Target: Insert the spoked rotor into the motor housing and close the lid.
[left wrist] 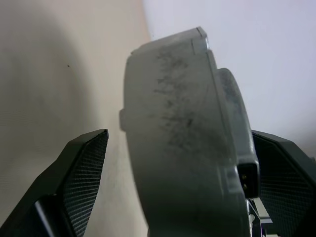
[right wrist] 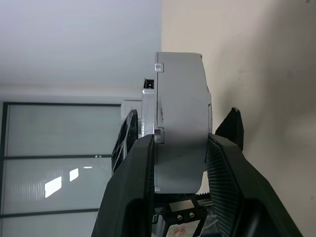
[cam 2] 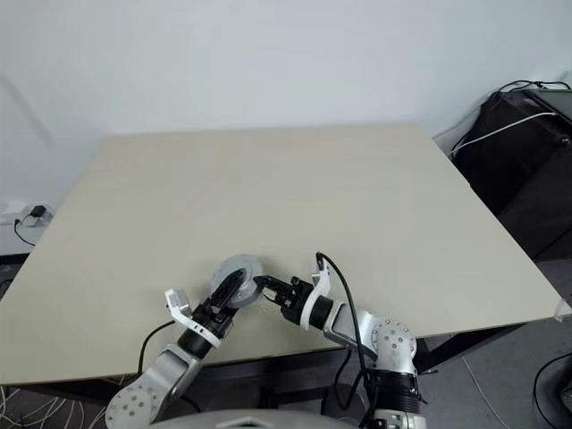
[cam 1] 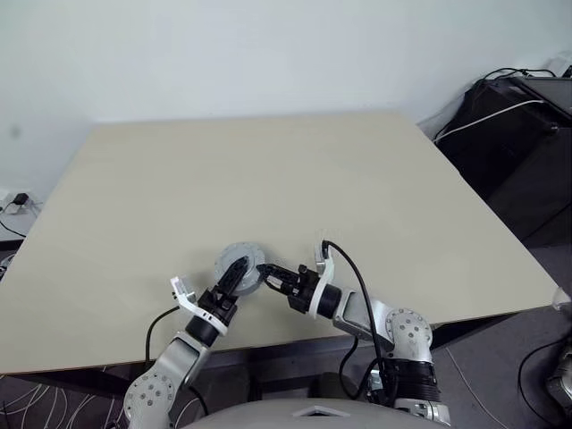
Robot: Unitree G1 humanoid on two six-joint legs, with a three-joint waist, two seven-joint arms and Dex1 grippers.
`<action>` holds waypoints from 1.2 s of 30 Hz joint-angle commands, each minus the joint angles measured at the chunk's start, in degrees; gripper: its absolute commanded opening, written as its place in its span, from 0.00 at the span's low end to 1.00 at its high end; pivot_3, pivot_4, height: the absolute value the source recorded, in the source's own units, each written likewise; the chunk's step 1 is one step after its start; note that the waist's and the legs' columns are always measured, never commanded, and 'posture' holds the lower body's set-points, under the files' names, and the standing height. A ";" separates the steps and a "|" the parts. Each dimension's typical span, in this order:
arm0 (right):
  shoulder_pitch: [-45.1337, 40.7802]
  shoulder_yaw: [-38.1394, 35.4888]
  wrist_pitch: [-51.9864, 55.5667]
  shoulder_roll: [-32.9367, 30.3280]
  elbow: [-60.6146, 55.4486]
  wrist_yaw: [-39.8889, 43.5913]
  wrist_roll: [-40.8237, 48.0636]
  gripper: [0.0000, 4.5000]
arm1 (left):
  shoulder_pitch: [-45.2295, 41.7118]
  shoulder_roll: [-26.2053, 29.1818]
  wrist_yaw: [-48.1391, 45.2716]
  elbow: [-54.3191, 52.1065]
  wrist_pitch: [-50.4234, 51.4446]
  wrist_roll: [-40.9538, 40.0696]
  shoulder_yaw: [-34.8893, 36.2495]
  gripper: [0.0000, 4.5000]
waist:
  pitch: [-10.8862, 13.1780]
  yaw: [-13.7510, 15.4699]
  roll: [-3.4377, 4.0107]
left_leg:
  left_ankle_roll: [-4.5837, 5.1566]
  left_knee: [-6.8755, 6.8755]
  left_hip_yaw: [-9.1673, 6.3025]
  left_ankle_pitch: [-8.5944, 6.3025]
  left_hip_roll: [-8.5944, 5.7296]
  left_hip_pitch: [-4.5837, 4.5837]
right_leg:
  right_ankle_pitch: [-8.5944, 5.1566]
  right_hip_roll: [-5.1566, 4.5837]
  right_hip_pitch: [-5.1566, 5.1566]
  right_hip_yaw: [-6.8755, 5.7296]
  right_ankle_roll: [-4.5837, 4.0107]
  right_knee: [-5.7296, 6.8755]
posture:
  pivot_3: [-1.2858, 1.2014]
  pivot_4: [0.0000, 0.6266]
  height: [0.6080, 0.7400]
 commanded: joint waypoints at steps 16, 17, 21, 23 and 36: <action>-1.71 2.26 -5.69 -2.35 -3.78 4.08 -6.40 0.27 | 1.59 -2.54 0.23 -3.64 -4.86 -4.81 -1.17 0.53 | 0.02 0.02 -0.04 | 0.04 0.10 0.01 0.00 0.02 0.01 | 0.00 0.04 0.04 -0.01 0.00 0.01 | 0.52 0.00 1.00; -1.80 2.26 -6.29 -2.59 -3.60 4.55 -7.15 0.27 | 1.36 -2.44 0.25 -3.76 -5.28 -4.85 -1.09 0.53 | 0.01 0.04 -0.05 | 0.05 0.11 0.01 0.00 0.02 0.00 | 0.00 0.05 0.04 -0.01 0.00 0.02 | 0.52 0.00 1.00; -1.51 3.43 -7.29 -4.48 -5.08 8.71 -9.80 0.50 | 0.63 -2.24 1.02 -3.98 -6.94 -4.88 -0.84 0.51 | 0.01 0.11 -0.06 | 0.10 0.15 0.02 0.01 0.02 0.01 | 0.00 0.06 0.08 -0.02 0.01 0.02 | 0.52 0.00 1.00; -0.85 5.16 -9.52 -6.29 -7.38 12.21 -13.05 0.64 | 0.11 -2.03 1.46 -4.01 -7.46 -4.76 -0.56 0.47 | 0.03 0.08 -0.09 | 0.15 0.21 0.03 -0.02 0.02 -0.01 | 0.01 0.06 0.09 -0.02 0.02 0.02 | 0.52 0.00 1.00; 7.16 17.36 -37.79 -19.54 -17.19 30.05 -43.66 1.00 | -5.25 1.32 3.06 -0.75 -9.37 -2.92 4.92 0.47 | 0.17 0.23 -0.36 | 0.22 0.57 0.03 -0.05 0.07 0.01 | 0.03 0.15 0.26 -0.05 0.07 0.04 | 0.52 0.00 1.00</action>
